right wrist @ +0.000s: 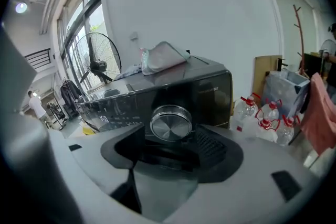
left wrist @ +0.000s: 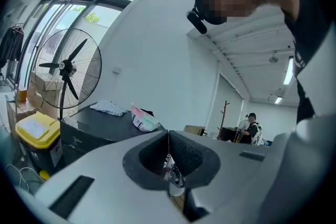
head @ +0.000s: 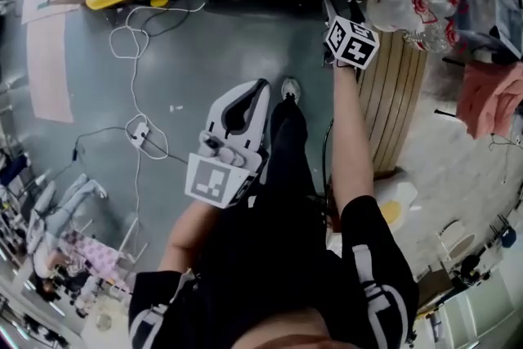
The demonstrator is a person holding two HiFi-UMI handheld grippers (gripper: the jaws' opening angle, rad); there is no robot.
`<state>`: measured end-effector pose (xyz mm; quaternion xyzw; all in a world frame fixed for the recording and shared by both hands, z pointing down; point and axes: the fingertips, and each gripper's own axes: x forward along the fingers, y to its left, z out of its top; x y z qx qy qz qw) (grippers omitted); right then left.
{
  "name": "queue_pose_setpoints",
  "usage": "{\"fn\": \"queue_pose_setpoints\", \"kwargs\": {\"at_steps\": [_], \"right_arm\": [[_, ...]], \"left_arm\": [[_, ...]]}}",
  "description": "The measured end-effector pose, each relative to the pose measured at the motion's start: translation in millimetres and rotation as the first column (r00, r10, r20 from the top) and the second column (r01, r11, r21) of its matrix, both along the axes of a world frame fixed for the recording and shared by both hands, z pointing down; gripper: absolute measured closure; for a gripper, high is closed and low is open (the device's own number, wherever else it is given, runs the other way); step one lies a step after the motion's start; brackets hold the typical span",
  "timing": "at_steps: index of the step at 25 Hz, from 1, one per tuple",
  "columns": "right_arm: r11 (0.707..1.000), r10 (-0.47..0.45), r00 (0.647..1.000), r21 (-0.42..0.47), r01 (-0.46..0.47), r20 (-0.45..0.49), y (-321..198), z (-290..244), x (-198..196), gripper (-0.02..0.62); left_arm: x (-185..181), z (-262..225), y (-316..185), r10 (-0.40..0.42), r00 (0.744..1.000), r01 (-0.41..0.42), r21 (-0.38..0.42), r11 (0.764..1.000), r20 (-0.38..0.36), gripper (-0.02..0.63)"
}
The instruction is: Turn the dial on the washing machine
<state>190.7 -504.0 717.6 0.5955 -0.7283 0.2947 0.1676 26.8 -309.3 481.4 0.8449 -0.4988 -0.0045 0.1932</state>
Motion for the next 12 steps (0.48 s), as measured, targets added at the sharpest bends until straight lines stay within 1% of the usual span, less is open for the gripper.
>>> {"fn": "queue_pose_setpoints", "kwargs": {"at_steps": [3,5,6,7,8,9,10,11,12], "right_arm": [[1.000,0.000,1.000,0.001,0.000,0.014,-15,13,-4,0.293],[1.000,0.016,1.000,-0.007,-0.016,0.025,-21,17,-5,0.293],[1.000,0.028,0.999,-0.010,-0.028,0.018,-22,17,-4,0.295],[0.999,0.031,0.999,-0.011,-0.031,-0.015,-23,17,-3,0.296],[1.000,0.017,0.995,-0.009,-0.017,-0.094,-23,17,-3,0.300],[1.000,-0.013,0.975,-0.002,0.013,-0.220,-22,18,-5,0.302],[0.999,-0.046,0.934,0.007,0.052,-0.355,-21,18,-7,0.304],[0.996,-0.069,0.894,0.015,0.084,-0.442,-20,18,-9,0.304],[0.995,-0.075,0.885,0.027,0.098,-0.460,-19,18,-10,0.305]], "left_arm": [[-7,14,-10,-0.020,1.000,0.020,-0.013,1.000,-0.006,0.582],[-10,20,-13,-0.028,1.000,0.027,-0.007,1.000,-0.008,0.582],[-11,21,-15,-0.030,1.000,0.030,0.002,1.000,-0.011,0.583],[-12,21,-16,-0.033,0.999,0.033,0.010,0.999,-0.015,0.582],[-12,22,-17,-0.037,0.999,0.037,0.014,0.999,-0.020,0.583],[-13,23,-18,-0.042,0.999,0.042,0.015,0.999,-0.024,0.583],[-14,24,-19,-0.044,0.999,0.044,0.015,0.999,-0.025,0.583],[-15,25,-20,-0.044,0.999,0.044,0.015,0.999,-0.024,0.583],[-16,26,-21,-0.044,0.999,0.044,0.014,0.999,-0.022,0.583]]}}
